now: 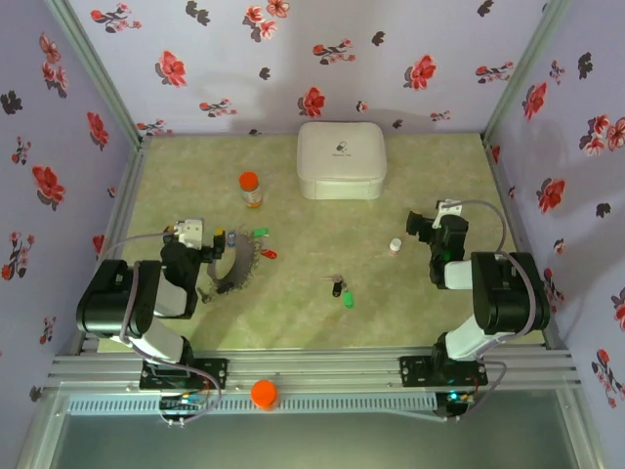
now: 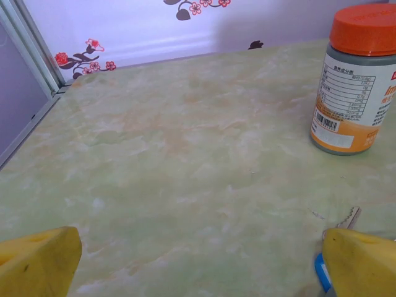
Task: Put the keys on the keyring
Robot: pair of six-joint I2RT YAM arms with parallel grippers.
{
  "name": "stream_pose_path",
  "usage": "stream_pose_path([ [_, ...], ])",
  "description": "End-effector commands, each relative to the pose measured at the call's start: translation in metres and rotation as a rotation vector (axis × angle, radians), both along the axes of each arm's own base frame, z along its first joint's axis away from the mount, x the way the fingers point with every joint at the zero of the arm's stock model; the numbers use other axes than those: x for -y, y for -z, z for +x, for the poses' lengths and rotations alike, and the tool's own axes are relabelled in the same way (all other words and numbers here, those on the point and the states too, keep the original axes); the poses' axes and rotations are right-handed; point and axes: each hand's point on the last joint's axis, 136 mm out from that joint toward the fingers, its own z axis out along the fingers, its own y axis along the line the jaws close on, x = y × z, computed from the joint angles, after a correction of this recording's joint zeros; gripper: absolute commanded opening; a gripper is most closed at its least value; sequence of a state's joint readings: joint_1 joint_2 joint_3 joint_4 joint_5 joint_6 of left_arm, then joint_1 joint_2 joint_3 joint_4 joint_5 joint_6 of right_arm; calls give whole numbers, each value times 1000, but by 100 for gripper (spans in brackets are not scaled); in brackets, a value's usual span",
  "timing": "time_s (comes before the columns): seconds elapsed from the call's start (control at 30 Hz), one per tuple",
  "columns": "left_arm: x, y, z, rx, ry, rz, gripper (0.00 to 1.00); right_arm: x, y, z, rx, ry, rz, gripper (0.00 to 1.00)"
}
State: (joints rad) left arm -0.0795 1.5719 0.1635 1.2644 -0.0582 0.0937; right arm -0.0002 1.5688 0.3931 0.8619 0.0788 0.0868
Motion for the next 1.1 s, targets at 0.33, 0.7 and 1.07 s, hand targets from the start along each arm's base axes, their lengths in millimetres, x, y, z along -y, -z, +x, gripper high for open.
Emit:
stream_pose_path([
  [0.33, 4, -12, 4, 50, 21, 20, 100, 3, -7, 2, 21, 15, -6, 99],
  [0.7, 3, -12, 4, 49, 17, 19, 100, 3, -6, 2, 17, 16, -4, 99],
  [1.07, -10, -23, 1, 82, -48, -12, 100, 9, -17, 1, 40, 45, -6, 99],
])
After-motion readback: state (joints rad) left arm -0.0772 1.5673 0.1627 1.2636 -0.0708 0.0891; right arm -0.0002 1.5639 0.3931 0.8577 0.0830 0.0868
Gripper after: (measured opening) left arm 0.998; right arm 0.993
